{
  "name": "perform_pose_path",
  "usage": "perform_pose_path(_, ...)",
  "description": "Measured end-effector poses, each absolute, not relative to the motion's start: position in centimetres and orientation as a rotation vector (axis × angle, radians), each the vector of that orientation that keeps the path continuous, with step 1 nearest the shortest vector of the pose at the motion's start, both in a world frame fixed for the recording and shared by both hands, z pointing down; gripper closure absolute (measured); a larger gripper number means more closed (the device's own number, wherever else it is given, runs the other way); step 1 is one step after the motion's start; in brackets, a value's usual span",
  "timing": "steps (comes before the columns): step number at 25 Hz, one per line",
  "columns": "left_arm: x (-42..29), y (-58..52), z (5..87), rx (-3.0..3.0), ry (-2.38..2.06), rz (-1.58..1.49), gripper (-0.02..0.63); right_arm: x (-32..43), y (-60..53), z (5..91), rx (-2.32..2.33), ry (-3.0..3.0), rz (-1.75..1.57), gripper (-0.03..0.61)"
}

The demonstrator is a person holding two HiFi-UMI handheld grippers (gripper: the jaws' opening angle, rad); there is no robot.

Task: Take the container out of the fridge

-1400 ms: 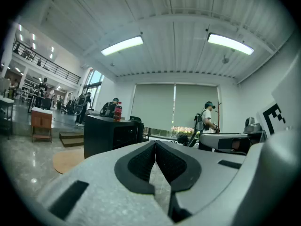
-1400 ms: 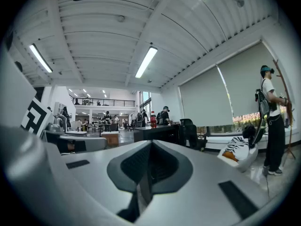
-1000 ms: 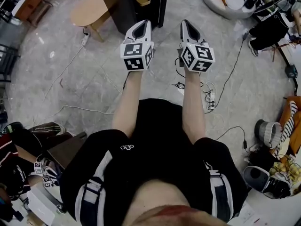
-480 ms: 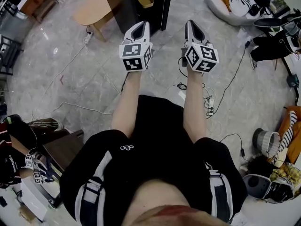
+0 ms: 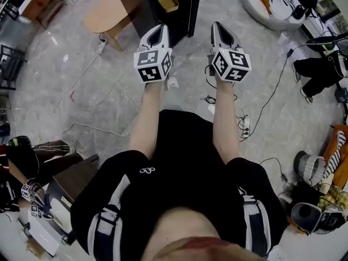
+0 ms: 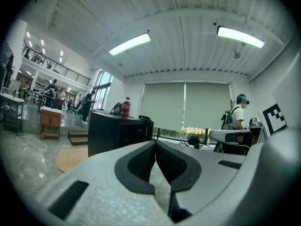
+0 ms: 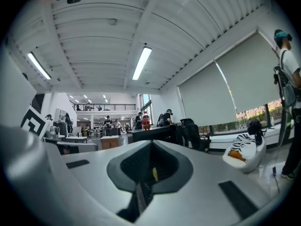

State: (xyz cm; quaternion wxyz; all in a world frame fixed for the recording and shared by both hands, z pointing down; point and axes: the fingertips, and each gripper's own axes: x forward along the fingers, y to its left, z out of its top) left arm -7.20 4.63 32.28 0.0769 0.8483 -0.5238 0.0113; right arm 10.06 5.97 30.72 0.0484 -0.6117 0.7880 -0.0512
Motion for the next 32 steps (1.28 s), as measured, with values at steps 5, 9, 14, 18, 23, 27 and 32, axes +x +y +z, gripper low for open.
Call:
perform_pose_path(5, -4.8, -2.7, 32.2, 2.562, -1.530, 0.036, 0.604, 12.6, -1.0, 30.4, -1.895, 2.380, -0.159, 0.566)
perform_pose_path(9, -3.8, -8.6, 32.0, 2.568, -1.508, 0.070, 0.604, 13.0, -6.7, 30.9, -1.898, 2.378, -0.205, 0.566)
perform_pose_path(14, -3.4, -15.6, 34.4, 2.544, -1.467, 0.138, 0.604, 11.9, -14.3, 33.5, -1.901, 2.405, -0.272, 0.566)
perform_pose_path(18, -3.4, -20.7, 37.7, 2.516, -1.418, 0.181, 0.604, 9.5, -20.8, 35.8, -1.888, 2.471, -0.303, 0.566)
perform_pose_path(23, -2.4, -23.5, 40.7, 2.459, -1.370, 0.218, 0.604, 8.9, -24.2, 38.3, -1.895, 2.532, -0.375, 0.566)
perform_pose_path(27, -2.9, -24.4, 43.2, 2.381, -1.376, 0.257, 0.604, 8.8, -25.1, 41.2, -1.898, 2.573, -0.475, 0.566)
perform_pose_path(32, -3.3, -26.3, 45.3, 2.270, -1.416, 0.261, 0.604, 9.8, -26.6, 44.5, -1.885, 2.603, -0.589, 0.566)
